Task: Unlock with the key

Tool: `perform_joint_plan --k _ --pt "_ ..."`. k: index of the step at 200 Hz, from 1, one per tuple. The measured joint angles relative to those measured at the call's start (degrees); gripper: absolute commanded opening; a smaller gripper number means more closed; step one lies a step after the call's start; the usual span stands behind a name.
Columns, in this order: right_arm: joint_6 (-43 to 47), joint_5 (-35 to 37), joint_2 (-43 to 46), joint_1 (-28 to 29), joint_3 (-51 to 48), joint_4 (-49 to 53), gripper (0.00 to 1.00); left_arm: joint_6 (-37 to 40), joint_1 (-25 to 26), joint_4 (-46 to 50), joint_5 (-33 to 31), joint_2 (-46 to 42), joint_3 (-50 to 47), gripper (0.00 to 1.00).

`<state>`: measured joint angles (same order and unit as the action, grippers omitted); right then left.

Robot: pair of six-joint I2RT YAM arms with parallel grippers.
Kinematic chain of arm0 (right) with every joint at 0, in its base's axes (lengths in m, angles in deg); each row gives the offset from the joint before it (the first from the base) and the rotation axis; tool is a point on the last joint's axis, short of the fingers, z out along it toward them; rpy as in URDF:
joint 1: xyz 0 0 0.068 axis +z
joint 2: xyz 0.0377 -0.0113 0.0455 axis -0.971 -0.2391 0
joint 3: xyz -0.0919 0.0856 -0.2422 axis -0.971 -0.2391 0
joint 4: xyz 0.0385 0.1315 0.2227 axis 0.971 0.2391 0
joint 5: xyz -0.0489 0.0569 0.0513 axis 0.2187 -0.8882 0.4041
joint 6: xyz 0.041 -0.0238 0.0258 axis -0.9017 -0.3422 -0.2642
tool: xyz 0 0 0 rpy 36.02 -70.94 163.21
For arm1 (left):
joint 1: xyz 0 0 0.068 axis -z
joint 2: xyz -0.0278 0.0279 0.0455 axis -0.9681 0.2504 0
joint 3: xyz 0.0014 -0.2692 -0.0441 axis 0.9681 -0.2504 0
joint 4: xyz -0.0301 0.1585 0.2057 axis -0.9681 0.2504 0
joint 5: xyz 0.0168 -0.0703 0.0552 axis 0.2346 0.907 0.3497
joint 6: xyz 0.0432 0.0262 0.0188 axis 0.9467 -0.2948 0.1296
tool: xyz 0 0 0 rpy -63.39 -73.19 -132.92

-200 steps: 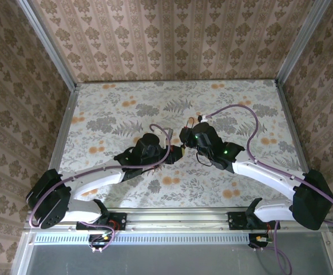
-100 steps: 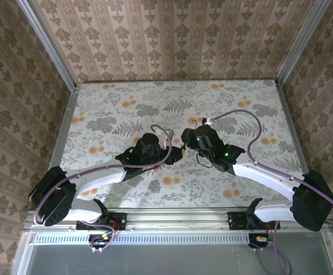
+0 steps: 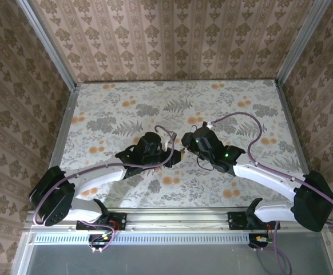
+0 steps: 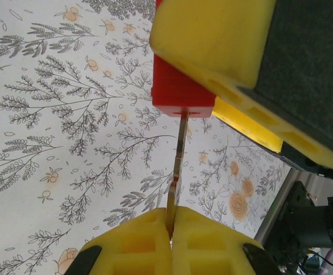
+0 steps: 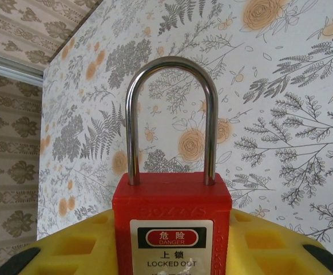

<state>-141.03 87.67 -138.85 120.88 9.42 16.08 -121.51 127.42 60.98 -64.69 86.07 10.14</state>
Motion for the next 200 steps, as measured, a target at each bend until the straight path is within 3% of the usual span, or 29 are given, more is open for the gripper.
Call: perform_joint_plan --k 60,106,200 --pt "1.8 6.7 0.3 3.3 -0.1 -0.7 0.00 -5.9 -2.0 -1.6 5.4 0.5 0.1 0.00" --pt "2.0 7.9 0.3 3.6 -0.1 -1.3 0.00 -8.9 -3.3 -6.2 7.9 1.4 -1.4 0.00" --pt "-0.4 9.9 0.2 4.9 -2.0 -2.2 0.00 -6.7 -2.6 -5.9 8.1 4.1 -0.2 0.00"
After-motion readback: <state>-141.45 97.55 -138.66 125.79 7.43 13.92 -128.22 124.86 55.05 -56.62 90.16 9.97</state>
